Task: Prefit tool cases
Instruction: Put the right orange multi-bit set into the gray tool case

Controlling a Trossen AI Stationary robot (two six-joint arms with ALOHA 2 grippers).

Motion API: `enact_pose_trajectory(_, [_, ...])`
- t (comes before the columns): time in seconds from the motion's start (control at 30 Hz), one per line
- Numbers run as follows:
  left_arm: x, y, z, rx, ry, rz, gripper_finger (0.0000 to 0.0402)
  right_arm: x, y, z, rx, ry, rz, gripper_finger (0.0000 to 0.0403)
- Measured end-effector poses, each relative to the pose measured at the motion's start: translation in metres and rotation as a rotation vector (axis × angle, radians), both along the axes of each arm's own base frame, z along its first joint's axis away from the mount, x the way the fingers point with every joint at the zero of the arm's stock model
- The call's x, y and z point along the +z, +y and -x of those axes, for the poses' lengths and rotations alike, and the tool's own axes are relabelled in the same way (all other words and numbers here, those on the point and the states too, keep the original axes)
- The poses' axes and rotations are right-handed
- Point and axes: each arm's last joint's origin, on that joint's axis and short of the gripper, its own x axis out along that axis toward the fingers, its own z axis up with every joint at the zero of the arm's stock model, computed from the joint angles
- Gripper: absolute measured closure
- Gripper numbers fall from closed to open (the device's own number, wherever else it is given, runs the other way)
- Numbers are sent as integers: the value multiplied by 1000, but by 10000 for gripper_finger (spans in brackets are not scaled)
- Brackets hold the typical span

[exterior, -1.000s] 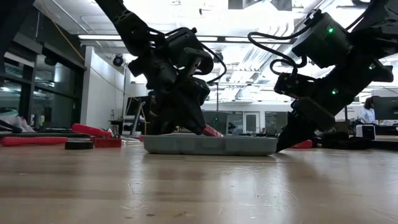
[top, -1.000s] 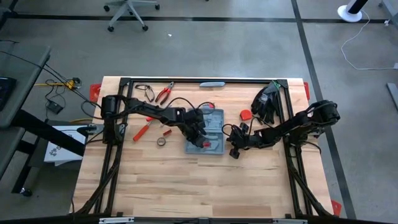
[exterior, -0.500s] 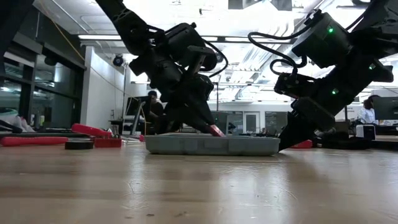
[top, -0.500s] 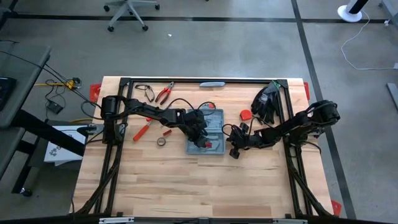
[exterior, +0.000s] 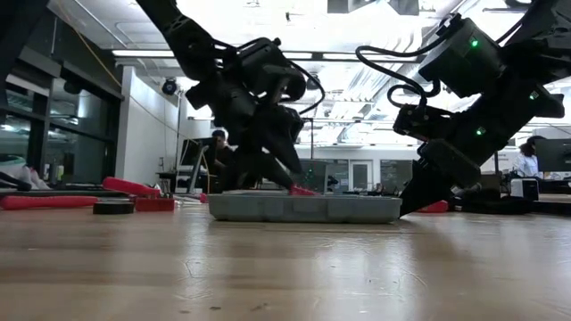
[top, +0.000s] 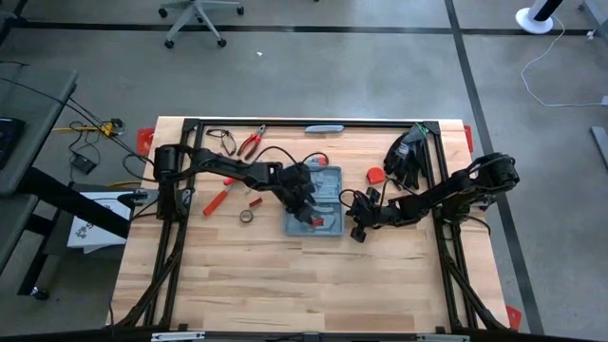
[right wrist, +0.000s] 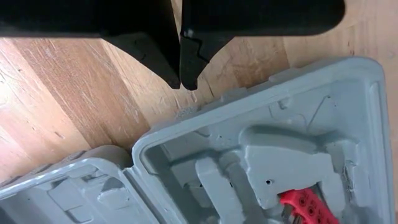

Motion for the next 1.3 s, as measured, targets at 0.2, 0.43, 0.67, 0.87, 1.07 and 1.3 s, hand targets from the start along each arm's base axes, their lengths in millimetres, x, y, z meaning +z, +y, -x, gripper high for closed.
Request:
enact_pose_trajectory(0.2, [22,9,7,-4,-64,-86,306,0,0,0,-8,-3,11,403])
enact_pose_trajectory(0.43, [61,3,23,9,-108,-406,307,15,9,5,-1,-54,52,403])
enact_pose_trajectory(0.67, [55,-55,18,-101,-114,-703,307,47,20,1,137,-250,43,403])
enact_pose_trajectory(0.87, [28,-82,12,-180,-66,-920,308,48,10,-22,203,-294,-10,403])
enact_pose_trajectory(1.07, [24,-85,10,-226,-80,-962,326,42,8,-58,272,-218,-37,403])
enact_pose_trajectory(1.3, [21,-86,11,-286,-76,-928,348,35,5,-74,306,-178,-64,403])
